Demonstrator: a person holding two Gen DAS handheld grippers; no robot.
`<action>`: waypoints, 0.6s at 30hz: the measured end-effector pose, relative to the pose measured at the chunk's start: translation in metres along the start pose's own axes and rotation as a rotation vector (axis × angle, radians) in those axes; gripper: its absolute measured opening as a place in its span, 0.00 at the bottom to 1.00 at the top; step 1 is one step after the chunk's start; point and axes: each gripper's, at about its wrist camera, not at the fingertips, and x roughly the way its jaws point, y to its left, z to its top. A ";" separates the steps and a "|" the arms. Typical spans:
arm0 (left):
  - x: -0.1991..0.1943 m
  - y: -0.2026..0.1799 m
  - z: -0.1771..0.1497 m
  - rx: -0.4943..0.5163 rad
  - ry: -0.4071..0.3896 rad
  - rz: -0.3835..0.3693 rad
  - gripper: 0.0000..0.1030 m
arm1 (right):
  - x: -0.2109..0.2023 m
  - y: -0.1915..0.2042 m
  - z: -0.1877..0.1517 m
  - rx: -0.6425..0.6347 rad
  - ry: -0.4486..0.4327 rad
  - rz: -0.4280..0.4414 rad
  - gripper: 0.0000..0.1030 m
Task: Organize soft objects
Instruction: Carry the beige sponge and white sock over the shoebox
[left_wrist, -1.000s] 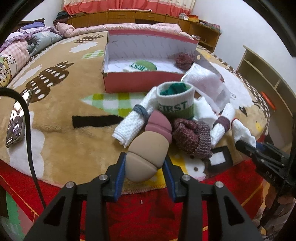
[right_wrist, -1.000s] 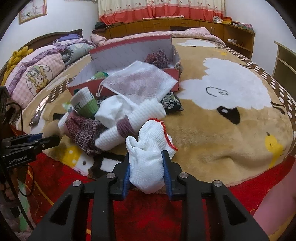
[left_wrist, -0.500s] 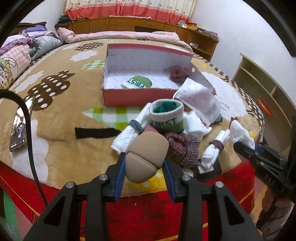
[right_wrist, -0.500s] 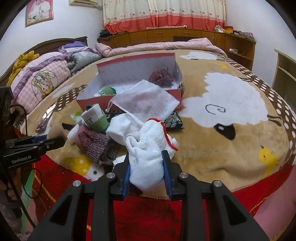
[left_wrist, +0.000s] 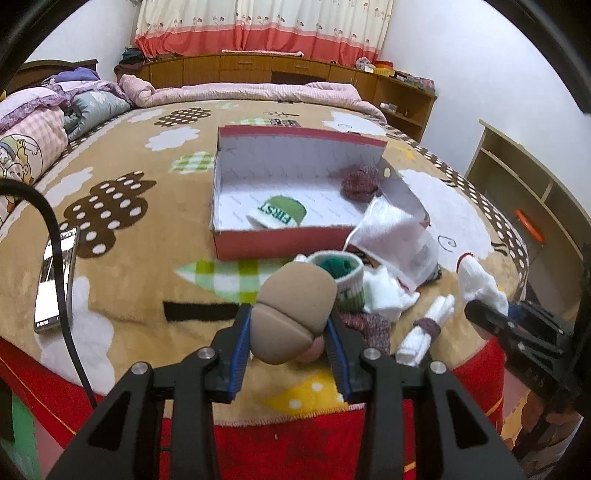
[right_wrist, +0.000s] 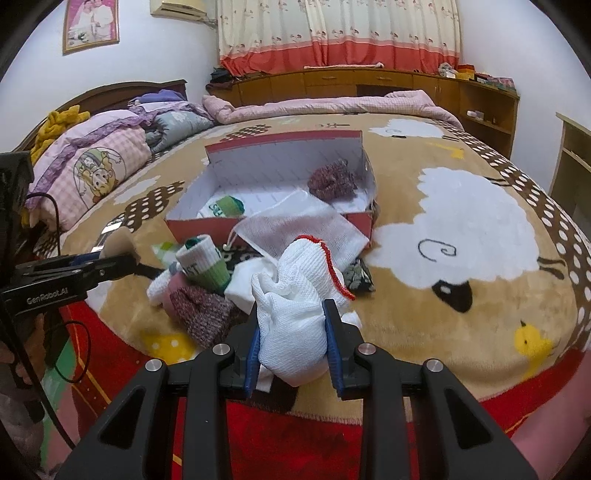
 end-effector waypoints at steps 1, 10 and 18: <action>0.000 0.000 0.002 0.001 -0.003 0.001 0.39 | 0.000 0.000 0.002 -0.003 -0.002 0.003 0.29; 0.007 -0.001 0.030 -0.001 -0.033 0.009 0.39 | 0.005 0.006 0.031 -0.032 -0.033 0.033 0.30; 0.017 0.000 0.053 -0.004 -0.053 0.011 0.39 | 0.015 0.011 0.055 -0.067 -0.046 0.043 0.29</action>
